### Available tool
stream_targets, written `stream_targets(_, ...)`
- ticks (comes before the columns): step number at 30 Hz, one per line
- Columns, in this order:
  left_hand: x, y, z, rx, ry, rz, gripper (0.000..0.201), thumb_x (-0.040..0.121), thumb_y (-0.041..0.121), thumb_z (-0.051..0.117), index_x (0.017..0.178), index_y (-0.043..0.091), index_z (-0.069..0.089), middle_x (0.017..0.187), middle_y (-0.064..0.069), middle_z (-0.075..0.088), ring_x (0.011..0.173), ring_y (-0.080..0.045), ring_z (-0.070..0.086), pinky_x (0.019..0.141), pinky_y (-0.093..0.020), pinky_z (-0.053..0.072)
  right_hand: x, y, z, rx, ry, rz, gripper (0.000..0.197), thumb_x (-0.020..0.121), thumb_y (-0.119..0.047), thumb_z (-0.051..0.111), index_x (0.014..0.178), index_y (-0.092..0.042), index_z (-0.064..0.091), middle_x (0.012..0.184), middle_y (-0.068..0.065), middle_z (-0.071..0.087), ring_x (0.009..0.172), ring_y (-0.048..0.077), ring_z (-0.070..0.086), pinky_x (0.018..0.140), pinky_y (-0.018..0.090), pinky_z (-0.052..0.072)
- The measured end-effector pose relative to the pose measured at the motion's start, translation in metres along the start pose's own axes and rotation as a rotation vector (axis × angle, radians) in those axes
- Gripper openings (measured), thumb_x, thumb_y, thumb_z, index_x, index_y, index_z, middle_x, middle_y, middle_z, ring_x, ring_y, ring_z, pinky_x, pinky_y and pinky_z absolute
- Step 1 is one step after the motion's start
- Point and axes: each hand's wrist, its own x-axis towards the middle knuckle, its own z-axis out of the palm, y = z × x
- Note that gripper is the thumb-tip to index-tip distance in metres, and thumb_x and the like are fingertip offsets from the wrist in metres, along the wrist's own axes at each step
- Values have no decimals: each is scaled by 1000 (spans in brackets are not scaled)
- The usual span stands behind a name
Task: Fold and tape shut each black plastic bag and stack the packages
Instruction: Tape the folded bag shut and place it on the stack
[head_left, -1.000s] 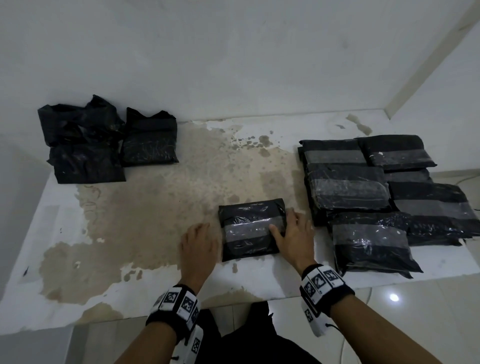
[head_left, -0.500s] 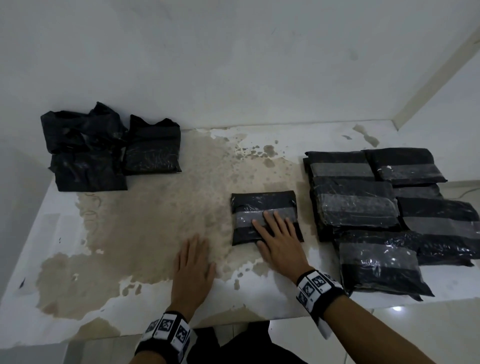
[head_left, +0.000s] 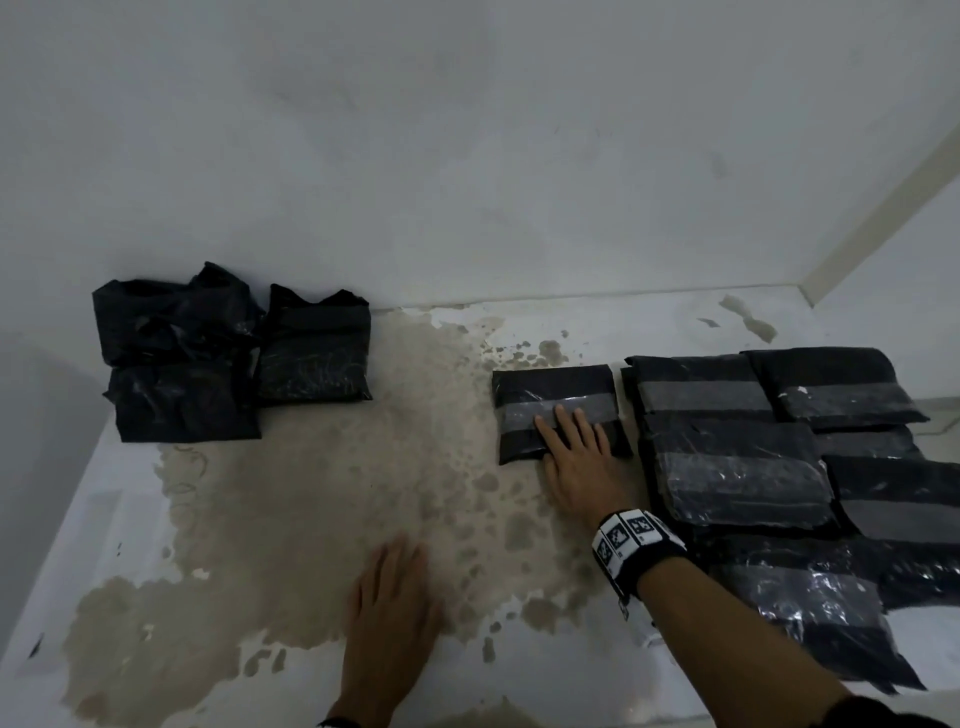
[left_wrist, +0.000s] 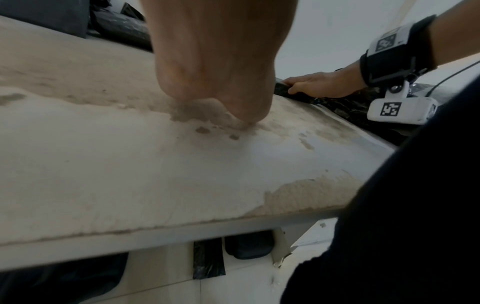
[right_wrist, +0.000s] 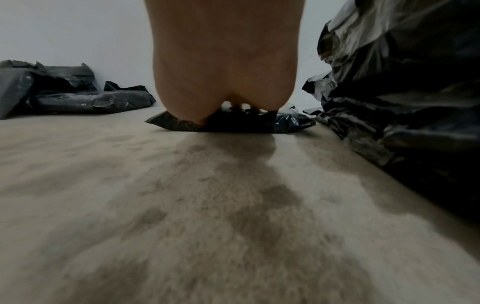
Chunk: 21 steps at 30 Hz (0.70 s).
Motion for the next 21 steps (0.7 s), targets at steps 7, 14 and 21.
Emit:
stream_targets(7,64,-39,-55,-198,47,-155,60,86,44,33,130,18,63,122,-9,63,107,-36,60,92,-47,44,-2,-11,7,80,144,63,67,97,-51,23,157,-26,35,166,11,25,155,33,16,124,52,11)
stream_targets(14,194,-107,-121,-350,306,-382,54,98,26,59,146,6,47,152,-22,38,140,-41,35,114,-52,31,-7,-18,26,4,188,116,71,103,-61,10,157,-23,36,165,14,28,153,36,22,122,49,11)
stream_targets(21,254,-132,-142,-185,110,-692,76,101,57,41,157,8,24,156,-23,32,140,-45,28,114,-54,23,-7,-16,33,-63,204,146,68,102,-59,16,157,-24,35,164,11,29,153,33,21,123,50,13)
